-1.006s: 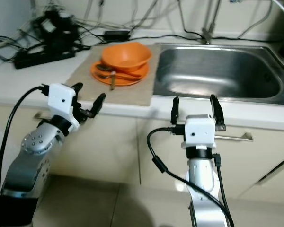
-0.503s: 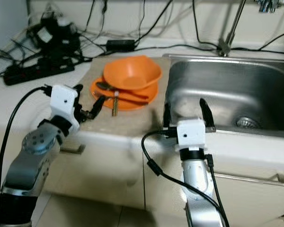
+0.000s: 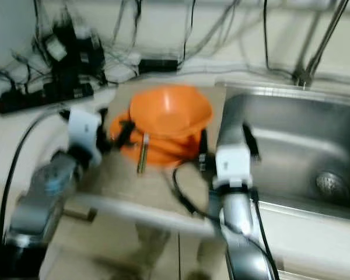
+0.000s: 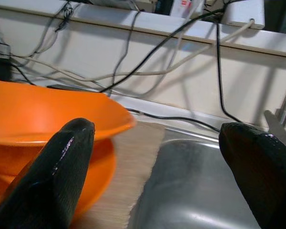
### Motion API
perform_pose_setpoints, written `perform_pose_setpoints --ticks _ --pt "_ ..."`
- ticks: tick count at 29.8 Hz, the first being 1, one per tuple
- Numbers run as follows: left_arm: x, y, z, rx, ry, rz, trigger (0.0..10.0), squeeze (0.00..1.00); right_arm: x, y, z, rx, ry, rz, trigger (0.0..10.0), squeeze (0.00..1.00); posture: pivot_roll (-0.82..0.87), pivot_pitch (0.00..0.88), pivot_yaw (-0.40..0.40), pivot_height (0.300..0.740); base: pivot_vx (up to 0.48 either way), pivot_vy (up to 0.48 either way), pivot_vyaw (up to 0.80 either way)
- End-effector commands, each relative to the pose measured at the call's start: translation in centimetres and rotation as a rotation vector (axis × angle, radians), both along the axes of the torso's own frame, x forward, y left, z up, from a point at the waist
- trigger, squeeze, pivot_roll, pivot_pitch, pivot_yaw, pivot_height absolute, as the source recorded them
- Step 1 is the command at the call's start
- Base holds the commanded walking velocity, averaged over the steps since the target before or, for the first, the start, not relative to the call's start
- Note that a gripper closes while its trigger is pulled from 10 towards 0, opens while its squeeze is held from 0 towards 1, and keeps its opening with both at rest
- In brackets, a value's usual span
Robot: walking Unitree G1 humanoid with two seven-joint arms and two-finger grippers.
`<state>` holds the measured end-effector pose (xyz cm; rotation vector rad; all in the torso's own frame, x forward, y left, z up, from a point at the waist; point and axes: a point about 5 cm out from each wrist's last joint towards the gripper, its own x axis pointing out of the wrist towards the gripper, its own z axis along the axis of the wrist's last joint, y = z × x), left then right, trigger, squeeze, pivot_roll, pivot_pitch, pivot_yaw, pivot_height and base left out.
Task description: Kitchen organization
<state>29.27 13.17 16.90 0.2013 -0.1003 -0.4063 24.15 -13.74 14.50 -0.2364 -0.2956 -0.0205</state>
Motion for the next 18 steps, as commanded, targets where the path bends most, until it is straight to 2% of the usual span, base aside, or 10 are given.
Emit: perform_pose_setpoints --ticks 1,10,14,18 --pt "-0.07 -0.53 0.29 0.004 -0.017 -0.019 10.0 0.0 -0.15 -0.67 -0.21 0.014 0.013 -0.017 10.0 0.0 -0.02 0.0 0.064 0.74 0.0 0.0 -0.54" --pt "-0.18 -0.57 0.07 0.006 -0.011 -0.021 10.0 0.0 -0.09 -0.74 -0.25 0.021 0.012 -0.015 10.0 0.0 -0.02 0.0 0.063 0.74 0.0 0.0 -0.52" --pt "-0.13 -0.53 0.03 0.006 -0.008 -0.014 10.0 0.0 0.07 -0.67 -0.58 -0.017 0.035 -0.016 10.0 0.0 -0.02 0.0 0.063 0.74 0.0 0.0 -0.53" --pt "-0.15 -0.55 -0.22 0.022 -0.002 -0.004 10.0 0.0 0.12 -0.65 -0.76 -0.033 0.046 -0.02 10.0 0.0 -0.02 0.0 0.062 0.74 0.0 0.0 0.0"
